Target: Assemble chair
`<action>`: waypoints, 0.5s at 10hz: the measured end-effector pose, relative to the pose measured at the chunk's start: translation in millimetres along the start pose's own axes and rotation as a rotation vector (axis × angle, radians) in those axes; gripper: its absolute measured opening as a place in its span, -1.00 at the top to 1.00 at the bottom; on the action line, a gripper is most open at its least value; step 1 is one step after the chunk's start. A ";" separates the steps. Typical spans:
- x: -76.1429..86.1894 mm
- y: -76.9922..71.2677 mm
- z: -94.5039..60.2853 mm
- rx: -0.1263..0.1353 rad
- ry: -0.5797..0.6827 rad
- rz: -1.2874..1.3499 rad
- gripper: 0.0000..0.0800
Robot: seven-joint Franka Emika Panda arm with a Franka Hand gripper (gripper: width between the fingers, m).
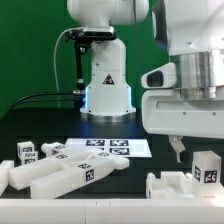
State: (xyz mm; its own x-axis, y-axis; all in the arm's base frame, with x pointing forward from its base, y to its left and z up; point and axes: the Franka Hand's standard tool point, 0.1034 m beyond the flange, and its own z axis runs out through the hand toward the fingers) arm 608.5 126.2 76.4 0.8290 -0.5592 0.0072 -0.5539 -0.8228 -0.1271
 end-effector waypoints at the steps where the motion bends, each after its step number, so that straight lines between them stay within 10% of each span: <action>1: 2.3 0.2 0.1 0.006 0.007 -0.015 -0.62; 5: 7.1 -1.0 -0.8 -0.045 0.030 -0.515 -0.62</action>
Offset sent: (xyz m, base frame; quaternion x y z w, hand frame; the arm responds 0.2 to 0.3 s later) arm 0.0113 0.0031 0.0040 -0.0741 0.0244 -0.3888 0.9180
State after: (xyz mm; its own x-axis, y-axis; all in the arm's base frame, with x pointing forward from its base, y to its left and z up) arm 614.8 123.0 77.4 0.9929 -0.0824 0.0862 -0.0777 -0.9954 -0.0564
